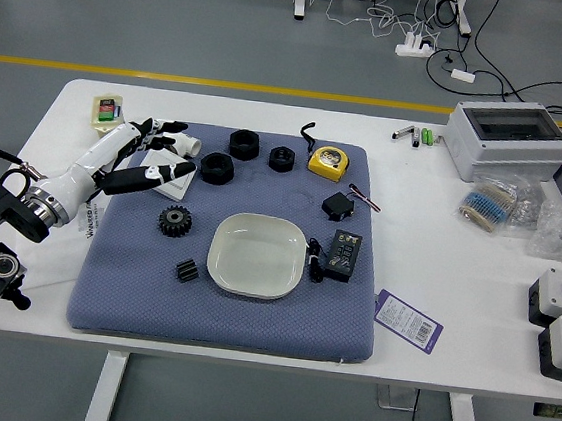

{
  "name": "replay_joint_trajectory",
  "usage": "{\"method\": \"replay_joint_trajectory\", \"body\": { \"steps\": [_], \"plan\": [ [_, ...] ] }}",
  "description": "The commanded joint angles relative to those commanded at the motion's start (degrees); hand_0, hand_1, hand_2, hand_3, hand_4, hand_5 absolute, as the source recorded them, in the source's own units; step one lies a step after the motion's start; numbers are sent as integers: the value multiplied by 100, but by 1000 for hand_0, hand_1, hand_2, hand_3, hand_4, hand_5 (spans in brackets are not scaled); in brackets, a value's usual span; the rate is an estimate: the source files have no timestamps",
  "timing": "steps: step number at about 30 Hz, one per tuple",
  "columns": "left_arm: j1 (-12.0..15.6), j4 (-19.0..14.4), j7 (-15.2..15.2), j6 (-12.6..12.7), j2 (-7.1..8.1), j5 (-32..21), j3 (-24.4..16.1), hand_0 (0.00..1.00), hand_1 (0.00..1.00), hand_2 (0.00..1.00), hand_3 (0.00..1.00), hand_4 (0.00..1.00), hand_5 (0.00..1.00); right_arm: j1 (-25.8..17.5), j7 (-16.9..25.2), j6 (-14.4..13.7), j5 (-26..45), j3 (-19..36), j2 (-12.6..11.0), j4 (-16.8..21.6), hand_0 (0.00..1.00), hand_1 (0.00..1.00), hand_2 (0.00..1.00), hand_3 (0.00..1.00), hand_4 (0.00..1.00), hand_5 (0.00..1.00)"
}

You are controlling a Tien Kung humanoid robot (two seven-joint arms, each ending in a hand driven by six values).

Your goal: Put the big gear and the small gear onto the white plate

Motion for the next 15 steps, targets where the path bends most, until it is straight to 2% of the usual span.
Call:
{"method": "replay_joint_trajectory", "body": {
  "steps": [2, 3, 6, 10, 14, 15],
  "plan": [
    [-40, 40, 31, -37, 48, 261, 89, 738, 768, 840, 841, 998, 312, 1, 1, 0, 2, 5, -1, 0, 623, 645, 741, 549, 749, 701],
    [-105, 105, 63, -57, 106, 521, 208, 720, 761, 837, 839, 983, 261, 5, 0, -1, 0, 3, -3, -1, 625, 643, 740, 549, 749, 700],
    [-219, 239, 123, -51, 181, 1229, 412, 720, 761, 837, 839, 983, 261, 10, 0, -3, 0, -3, -6, -2, 625, 643, 740, 549, 749, 700],
    [-309, 486, 160, 34, 183, 2138, 520, 697, 740, 811, 837, 972, 233, 14, 0, -5, 2, -14, -9, -5, 624, 644, 740, 549, 749, 701],
    [-300, 735, 119, 202, 82, 2257, 489, 697, 740, 811, 837, 972, 233, 6, 2, -9, 12, -6, -2, -3, 624, 644, 740, 549, 749, 701],
    [-300, 766, 111, 229, 63, 2264, 486, 686, 721, 788, 837, 956, 200, 5, 2, -9, 13, -8, -1, -2, 624, 644, 740, 549, 750, 701]
  ]
}}
